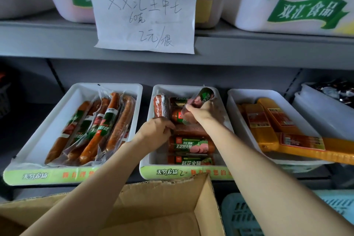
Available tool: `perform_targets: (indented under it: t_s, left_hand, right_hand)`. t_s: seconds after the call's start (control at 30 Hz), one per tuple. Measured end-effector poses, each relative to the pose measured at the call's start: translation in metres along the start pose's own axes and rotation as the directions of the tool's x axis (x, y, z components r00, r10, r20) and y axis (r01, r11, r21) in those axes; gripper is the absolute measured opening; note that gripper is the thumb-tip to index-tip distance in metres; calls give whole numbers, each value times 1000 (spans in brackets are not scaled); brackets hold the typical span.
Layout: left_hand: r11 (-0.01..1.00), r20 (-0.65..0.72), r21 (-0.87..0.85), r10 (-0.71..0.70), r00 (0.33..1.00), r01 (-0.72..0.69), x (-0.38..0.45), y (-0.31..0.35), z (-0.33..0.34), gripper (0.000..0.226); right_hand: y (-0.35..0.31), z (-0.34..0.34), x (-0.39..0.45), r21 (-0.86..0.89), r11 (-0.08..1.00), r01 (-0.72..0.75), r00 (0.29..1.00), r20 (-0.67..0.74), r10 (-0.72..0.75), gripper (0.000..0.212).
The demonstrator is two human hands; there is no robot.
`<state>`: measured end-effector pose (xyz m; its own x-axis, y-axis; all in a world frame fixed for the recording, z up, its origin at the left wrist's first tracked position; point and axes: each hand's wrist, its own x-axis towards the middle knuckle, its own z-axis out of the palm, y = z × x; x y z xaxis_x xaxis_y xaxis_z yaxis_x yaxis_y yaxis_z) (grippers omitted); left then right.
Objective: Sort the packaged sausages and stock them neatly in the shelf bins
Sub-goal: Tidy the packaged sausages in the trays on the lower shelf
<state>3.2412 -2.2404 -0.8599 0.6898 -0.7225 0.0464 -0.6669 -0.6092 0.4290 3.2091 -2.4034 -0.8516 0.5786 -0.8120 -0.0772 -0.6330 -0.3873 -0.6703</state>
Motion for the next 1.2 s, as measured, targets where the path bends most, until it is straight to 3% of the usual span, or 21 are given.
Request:
perform_targets:
  t_s: [0.1,0.23,0.33,0.43,0.5,0.57,0.63,0.7,0.77,0.9,1.03,1.1,1.2]
  left_hand:
    - [999,-29,-50,-22,999,20,-4,-4,-6,31]
    - [996,-60,-74,-51,997,47,-14,-12,-18,31]
    - [995,-55,-71,-76,996,72,-18,-13,-18,31]
    - [994,-48,-59,-91,995,88,-17,-8,-19,32]
    - [993,-50,-45,-114,992,112,-14,-4,-21,32]
    - [990,-45,-19,-142,989,141,-11,-4,-21,32]
    - [988,-14,4,-152,988,152,-10,-5,-18,32]
    - [988,44,47,-146,988,144,-9,-4,-14,33]
    - [990,91,78,-128,988,121,-8,-3,-11,36]
    - [987,149,132,-112,983,92,-9,1,-6,48]
    - [984,148,154,-116,982,93,-8,-1,-4,49]
    - [987,139,129,-115,984,97,-7,-3,-3,49]
    - [993,91,88,-92,992,84,-6,-7,-2,51]
  right_hand:
    - [-3,-9,-7,59,997,-55,997,59,52,71]
    - [10,-45,1,399,899,-181,975,191,111,67]
    - [13,-74,1,456,884,-104,986,163,32,67]
    - [15,-102,-8,282,942,183,968,113,-222,58]
    - [18,-111,-17,205,912,354,897,203,-394,56]
    - [27,-98,-22,41,890,455,838,319,-443,54]
    - [41,-69,-22,-231,782,579,787,411,-461,52]
    - [53,-48,-22,-389,693,607,787,412,-459,51]
    - [58,-43,-19,-394,705,590,802,389,-454,50]
    - [55,-50,-14,-429,676,599,787,471,-399,52]
    - [51,-46,-17,-445,673,591,791,486,-372,55]
    - [55,-47,-21,-454,646,614,784,448,-430,53]
    - [64,-50,-31,-497,505,706,698,368,-614,45]
